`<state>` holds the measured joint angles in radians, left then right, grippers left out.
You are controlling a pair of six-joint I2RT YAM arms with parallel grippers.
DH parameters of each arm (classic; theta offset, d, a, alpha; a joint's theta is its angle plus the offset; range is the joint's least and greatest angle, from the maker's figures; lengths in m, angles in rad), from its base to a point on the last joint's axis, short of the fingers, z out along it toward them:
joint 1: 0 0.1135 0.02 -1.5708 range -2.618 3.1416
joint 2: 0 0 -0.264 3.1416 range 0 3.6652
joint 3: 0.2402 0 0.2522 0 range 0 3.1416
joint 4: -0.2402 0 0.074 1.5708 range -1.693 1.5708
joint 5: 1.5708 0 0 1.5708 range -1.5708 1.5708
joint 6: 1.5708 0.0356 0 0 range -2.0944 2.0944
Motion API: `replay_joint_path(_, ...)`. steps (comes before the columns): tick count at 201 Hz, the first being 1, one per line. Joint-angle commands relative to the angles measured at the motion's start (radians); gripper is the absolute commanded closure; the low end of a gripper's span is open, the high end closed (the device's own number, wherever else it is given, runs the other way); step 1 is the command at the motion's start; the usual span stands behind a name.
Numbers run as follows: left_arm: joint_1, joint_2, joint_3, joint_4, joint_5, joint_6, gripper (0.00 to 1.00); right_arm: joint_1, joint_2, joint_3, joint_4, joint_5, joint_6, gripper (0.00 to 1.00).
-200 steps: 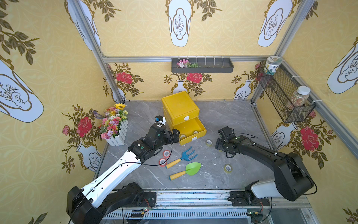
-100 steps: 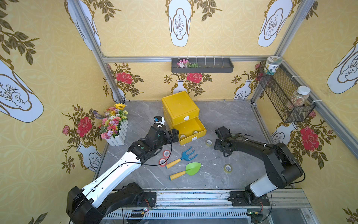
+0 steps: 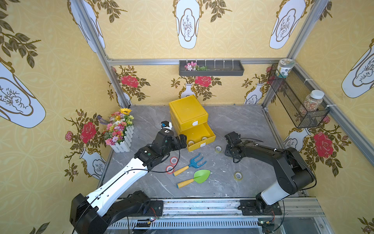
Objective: Place the transparent tape into the drawer according to color
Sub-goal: Pick up the tape at the center of the board, then place the tape in the drawer.
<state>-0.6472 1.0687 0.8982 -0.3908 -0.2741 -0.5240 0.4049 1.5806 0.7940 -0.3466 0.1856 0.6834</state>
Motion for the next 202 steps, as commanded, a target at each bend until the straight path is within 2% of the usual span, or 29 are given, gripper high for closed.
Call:
replay_joint_path(1, 0.003, 0.001, -0.005, 0.017, -0.008, -0.002, 0.00, 0.001, -0.048, 0.014, -0.033, -0.011, -0.005, 0.56)
replay_joint_path(64, 0.003, -0.005, -0.012, 0.010, -0.016, -0.018, 0.00, 0.009, -0.254, 0.142, -0.166, -0.005, -0.057, 0.57)
replay_joint_path(92, 0.006, 0.003, -0.013, 0.001, -0.032, -0.031, 0.00, 0.072, -0.273, 0.272, -0.194, -0.004, -0.114, 0.58)
replay_joint_path(126, 0.009, -0.004, -0.022, 0.009, -0.039, -0.030, 0.00, 0.221, -0.164, 0.444, -0.163, 0.002, -0.203, 0.58)
replay_joint_path(146, 0.010, -0.010, -0.025, 0.014, -0.039, -0.027, 0.00, 0.275, -0.077, 0.501, -0.111, 0.005, -0.239, 0.58)
replay_joint_path(177, 0.010, -0.010, -0.025, 0.010, -0.037, -0.025, 0.00, 0.292, 0.026, 0.535, -0.025, -0.021, -0.257, 0.58)
replay_joint_path(202, 0.010, -0.009, -0.023, 0.009, -0.031, -0.023, 0.00, 0.290, 0.110, 0.579, -0.042, 0.003, -0.262, 0.57)
